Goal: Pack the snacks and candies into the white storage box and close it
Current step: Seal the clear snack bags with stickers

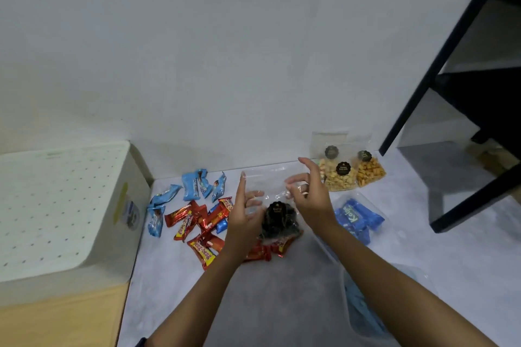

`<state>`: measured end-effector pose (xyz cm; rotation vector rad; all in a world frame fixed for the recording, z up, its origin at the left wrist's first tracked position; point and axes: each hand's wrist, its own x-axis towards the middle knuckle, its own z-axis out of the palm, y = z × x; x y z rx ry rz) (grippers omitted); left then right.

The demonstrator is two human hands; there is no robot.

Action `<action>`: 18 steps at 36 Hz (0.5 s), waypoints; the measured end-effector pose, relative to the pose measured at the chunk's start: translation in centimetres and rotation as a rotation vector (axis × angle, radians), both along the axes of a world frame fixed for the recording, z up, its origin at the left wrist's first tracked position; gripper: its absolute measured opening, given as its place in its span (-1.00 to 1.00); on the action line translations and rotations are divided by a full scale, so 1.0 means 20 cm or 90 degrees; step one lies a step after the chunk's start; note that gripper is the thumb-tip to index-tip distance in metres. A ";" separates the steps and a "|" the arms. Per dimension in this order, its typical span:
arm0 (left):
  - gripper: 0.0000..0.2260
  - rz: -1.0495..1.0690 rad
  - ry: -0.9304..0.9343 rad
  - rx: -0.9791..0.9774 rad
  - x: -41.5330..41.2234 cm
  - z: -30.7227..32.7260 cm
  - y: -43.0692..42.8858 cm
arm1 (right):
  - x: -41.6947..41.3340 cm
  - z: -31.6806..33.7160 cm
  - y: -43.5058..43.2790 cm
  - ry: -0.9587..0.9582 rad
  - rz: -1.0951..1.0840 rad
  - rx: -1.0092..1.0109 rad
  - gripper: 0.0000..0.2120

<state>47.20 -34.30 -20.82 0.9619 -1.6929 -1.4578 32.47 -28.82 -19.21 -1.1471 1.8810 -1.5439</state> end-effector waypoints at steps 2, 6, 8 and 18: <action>-0.34 -0.024 0.009 -0.002 -0.07 0.04 -0.03 | -0.06 0.04 0.00 -0.008 -0.021 -0.031 -0.51; -0.32 -0.084 0.020 -0.015 -0.27 0.12 -0.05 | -0.24 0.14 0.02 -0.024 -0.071 -0.060 -0.63; -0.32 -0.103 0.025 -0.019 -0.40 0.15 -0.04 | -0.36 0.17 0.05 -0.033 -0.109 -0.067 -0.68; -0.33 -0.128 -0.057 -0.080 -1.08 0.10 0.14 | -1.00 0.13 0.24 -0.031 -0.170 -0.033 -0.76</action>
